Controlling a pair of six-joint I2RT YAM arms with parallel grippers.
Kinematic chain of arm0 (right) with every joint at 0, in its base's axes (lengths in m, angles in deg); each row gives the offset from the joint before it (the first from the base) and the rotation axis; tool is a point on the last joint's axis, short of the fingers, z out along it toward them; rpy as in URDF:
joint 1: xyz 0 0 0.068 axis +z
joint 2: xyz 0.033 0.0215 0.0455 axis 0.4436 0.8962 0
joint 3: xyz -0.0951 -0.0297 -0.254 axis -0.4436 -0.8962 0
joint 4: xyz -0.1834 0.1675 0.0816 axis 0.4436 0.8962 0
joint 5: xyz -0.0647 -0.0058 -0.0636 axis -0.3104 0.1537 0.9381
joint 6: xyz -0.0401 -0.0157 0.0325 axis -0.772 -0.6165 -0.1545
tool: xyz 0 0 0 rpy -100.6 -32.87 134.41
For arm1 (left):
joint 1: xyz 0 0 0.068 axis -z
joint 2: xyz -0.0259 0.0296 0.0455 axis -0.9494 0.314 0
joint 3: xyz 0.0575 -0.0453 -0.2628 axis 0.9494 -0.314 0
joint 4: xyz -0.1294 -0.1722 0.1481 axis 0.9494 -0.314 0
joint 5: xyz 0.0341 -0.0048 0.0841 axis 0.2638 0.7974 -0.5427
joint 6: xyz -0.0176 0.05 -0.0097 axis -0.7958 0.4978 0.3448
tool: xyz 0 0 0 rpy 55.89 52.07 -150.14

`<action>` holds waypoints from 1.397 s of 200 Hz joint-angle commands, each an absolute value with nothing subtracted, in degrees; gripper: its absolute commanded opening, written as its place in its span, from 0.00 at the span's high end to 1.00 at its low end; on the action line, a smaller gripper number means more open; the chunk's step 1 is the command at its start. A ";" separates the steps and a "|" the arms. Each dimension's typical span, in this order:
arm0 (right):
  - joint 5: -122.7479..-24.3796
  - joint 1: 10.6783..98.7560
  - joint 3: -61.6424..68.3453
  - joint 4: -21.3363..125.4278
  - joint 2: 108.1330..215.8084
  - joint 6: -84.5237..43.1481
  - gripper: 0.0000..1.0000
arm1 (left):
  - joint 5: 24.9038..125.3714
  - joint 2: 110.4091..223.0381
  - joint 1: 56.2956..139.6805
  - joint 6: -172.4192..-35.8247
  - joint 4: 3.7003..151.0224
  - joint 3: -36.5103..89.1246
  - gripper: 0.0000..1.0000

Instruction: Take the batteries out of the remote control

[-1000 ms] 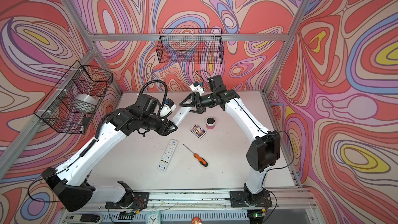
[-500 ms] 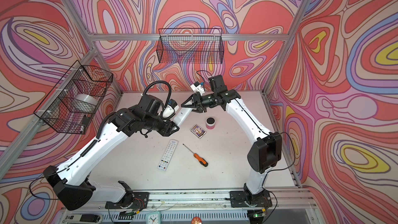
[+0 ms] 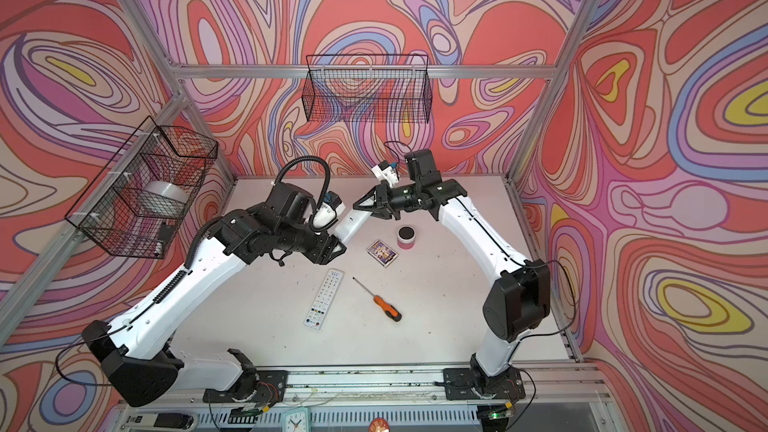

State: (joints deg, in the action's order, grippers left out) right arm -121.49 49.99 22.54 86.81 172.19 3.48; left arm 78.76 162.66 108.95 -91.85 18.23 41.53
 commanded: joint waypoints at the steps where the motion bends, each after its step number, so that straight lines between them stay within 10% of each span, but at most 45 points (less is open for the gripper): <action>1: -119.30 49.90 22.20 82.81 169.54 5.39 0.78 | 79.06 161.02 109.08 -94.52 19.46 41.19 0.21; 55: -115.84 46.88 16.28 69.66 166.41 14.57 0.79 | 101.80 154.44 91.40 -121.74 41.66 31.02 0.08; 120: -112.82 45.32 10.82 47.72 165.21 28.85 0.79 | 112.63 157.73 85.15 -172.46 102.34 9.69 0.11; 279: -104.29 46.68 9.86 52.15 163.47 26.55 0.80 | 116.39 165.79 87.84 -174.79 107.24 13.77 0.57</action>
